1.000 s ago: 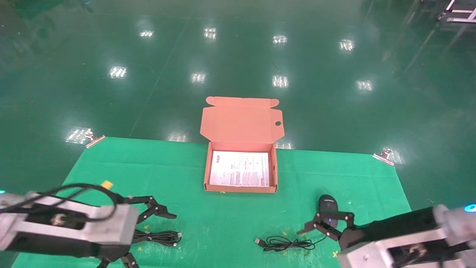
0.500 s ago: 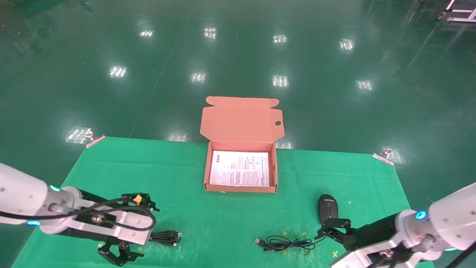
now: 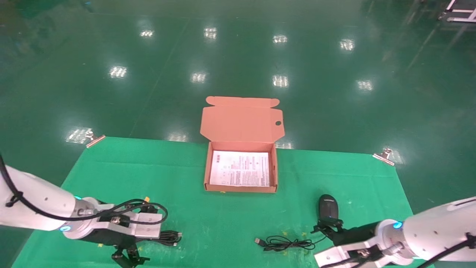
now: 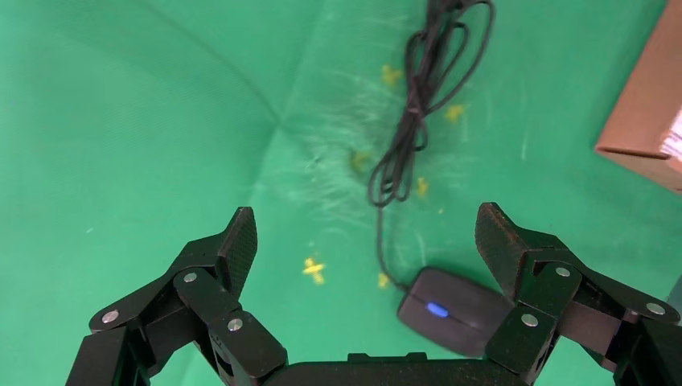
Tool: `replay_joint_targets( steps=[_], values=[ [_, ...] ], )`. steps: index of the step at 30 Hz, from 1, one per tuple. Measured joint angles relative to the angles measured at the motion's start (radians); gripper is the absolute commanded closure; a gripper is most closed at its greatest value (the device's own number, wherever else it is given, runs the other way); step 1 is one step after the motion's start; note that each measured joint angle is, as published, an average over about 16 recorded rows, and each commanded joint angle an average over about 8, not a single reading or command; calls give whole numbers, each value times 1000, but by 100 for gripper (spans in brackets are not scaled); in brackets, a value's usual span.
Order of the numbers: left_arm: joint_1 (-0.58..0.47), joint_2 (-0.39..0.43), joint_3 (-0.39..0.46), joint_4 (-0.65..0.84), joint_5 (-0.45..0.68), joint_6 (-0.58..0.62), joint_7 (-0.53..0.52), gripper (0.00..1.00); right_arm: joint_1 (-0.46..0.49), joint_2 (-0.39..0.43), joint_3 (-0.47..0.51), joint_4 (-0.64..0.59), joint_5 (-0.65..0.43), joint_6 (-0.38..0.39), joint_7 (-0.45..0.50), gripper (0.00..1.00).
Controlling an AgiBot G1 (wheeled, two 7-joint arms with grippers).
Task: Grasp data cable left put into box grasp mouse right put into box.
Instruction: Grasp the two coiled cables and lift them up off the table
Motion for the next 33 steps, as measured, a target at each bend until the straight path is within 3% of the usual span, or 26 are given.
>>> replay_joint_targets(
  steps=[7, 20, 21, 28, 29, 33],
  values=[
    [-23, 69, -5, 213, -8, -50, 50, 0, -19, -58, -4, -110, -16, 70, -23, 0],
    [-71, 171, -10, 552, -20, -146, 226, 2, -3, -178, -3, -384, 8, 154, -167, 1],
    [-73, 177, -11, 572, -21, -152, 239, 9, -1, -186, -3, -403, 11, 158, -178, 11],
    [-82, 203, -12, 673, -25, -185, 309, 95, 12, -223, 3, -503, 31, 177, -228, 97],
    [-83, 204, -12, 682, -25, -188, 315, 100, 14, -226, 4, -511, 33, 178, -232, 100],
    [-85, 209, -12, 702, -25, -195, 329, 100, 17, -232, 5, -528, 37, 180, -243, 100]
  ],
)
